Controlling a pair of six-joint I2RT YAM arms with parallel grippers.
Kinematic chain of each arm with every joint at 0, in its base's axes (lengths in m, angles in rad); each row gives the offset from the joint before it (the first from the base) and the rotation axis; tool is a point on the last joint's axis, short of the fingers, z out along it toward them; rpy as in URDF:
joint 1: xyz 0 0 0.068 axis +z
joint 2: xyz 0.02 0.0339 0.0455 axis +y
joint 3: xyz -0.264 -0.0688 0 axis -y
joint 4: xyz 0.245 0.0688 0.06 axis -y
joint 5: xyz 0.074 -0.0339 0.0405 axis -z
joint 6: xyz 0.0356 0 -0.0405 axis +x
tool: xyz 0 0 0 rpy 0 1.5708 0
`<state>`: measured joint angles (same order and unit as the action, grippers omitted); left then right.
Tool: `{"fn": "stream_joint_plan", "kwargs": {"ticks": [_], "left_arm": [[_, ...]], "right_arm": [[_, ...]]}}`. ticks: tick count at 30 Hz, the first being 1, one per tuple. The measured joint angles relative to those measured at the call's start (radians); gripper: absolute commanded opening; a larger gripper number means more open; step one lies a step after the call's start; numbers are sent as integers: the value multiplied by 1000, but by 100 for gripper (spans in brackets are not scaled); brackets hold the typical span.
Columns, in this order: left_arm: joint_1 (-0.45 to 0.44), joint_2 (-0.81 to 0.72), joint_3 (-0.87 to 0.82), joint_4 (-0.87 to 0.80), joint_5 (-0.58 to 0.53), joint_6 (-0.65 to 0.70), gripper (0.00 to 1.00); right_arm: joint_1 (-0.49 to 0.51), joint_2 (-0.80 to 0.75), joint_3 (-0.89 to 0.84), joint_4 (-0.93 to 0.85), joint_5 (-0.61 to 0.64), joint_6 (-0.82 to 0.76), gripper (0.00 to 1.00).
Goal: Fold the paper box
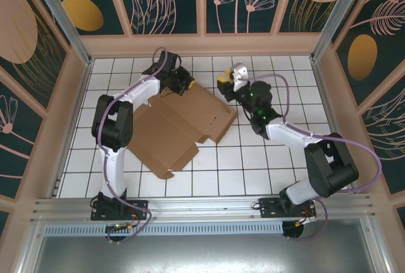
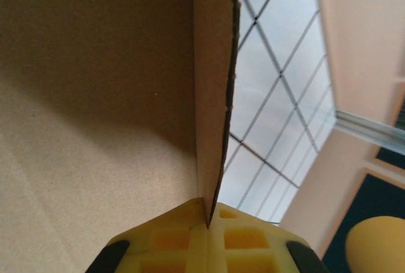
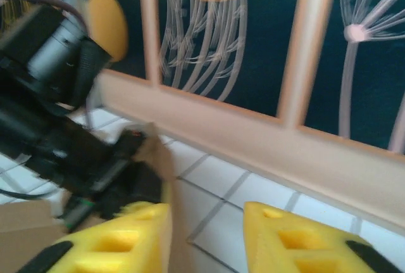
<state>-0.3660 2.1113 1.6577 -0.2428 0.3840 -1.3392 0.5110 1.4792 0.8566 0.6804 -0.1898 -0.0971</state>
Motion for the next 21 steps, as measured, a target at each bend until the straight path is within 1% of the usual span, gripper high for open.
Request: {"fn": "stream_joint_plan", "kwargs": {"ticks": [1,2,4,7,10,13,15,18,21], "left_arm": [[3,-4,-4,19,-3,-16,0],[6,-8,-11,44,-3,-35,0],[13,-16,-42,101,-6,-82,0],[20,-20,-101,193,-8,-157,0],[23,-20,-109,204,-22,-189,0],[23,-20,-107,227,-39,-201,0],[23,-20,-108,236,-57,-204,0],[24,-40,-135,255,-79,-212,0],[27,-86,-198,291,-95,-224,0]], "right_arm": [[17,6,35,-49,-25,33,13],[44,19,64,-93,-47,61,10],[107,56,99,-167,-65,107,7],[219,173,166,-313,-65,156,3],[299,313,241,-449,-46,193,0],[336,418,283,-566,-14,218,0],[348,459,299,-631,24,227,0],[362,501,324,-709,94,227,0],[368,513,352,-754,160,227,0]]}}
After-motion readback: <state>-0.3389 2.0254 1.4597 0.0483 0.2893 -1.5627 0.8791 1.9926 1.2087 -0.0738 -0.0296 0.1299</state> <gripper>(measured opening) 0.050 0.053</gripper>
